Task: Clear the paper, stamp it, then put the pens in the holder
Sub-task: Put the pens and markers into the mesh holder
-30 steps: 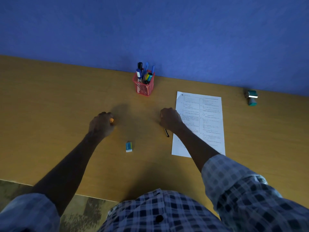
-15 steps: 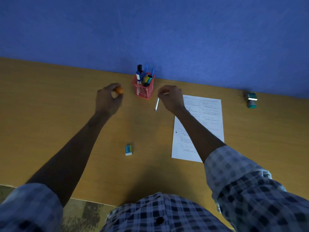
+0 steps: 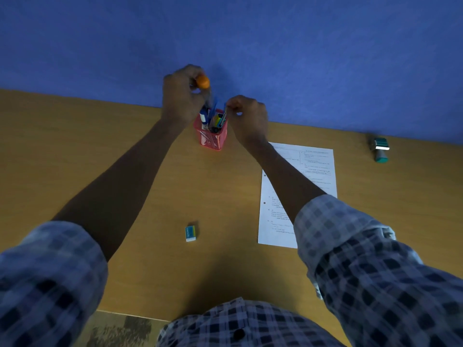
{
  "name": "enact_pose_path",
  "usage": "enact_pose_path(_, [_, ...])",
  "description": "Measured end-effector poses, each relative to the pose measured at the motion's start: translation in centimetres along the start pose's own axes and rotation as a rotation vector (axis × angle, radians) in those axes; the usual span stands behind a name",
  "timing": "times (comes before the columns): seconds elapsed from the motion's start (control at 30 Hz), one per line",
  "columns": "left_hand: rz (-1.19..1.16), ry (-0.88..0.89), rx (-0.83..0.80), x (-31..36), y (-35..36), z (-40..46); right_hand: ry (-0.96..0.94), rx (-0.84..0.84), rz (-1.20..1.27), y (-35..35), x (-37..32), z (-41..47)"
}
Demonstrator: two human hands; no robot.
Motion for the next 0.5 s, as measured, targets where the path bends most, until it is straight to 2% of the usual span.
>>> enact_pose_path(0.17, [0.307, -0.029, -0.194, -1.7, 3.2, 0.2, -0.024, -0.028, -0.191, 1.1, 0.1, 0.2])
enact_pose_path(0.3, [0.38, -0.059, -0.207, -2.5, 4.3, 0.1, -0.041, -0.036, -0.257, 1.4, 0.2, 0.1])
enact_pose_path(0.5, [0.443, -0.06, -0.237, -2.7, 4.2, 0.5, -0.069, -0.2, -0.33, 3.0, 1.0, -0.6])
Point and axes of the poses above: each hand's wrist, its own z-axis towards the middle knuckle, its own y-axis out of the palm, x = y × z, the point moved 7 cm from there along z, towards the middle knuckle, and after that the axes turned 2 degrees about y, right-handed, at the moved point
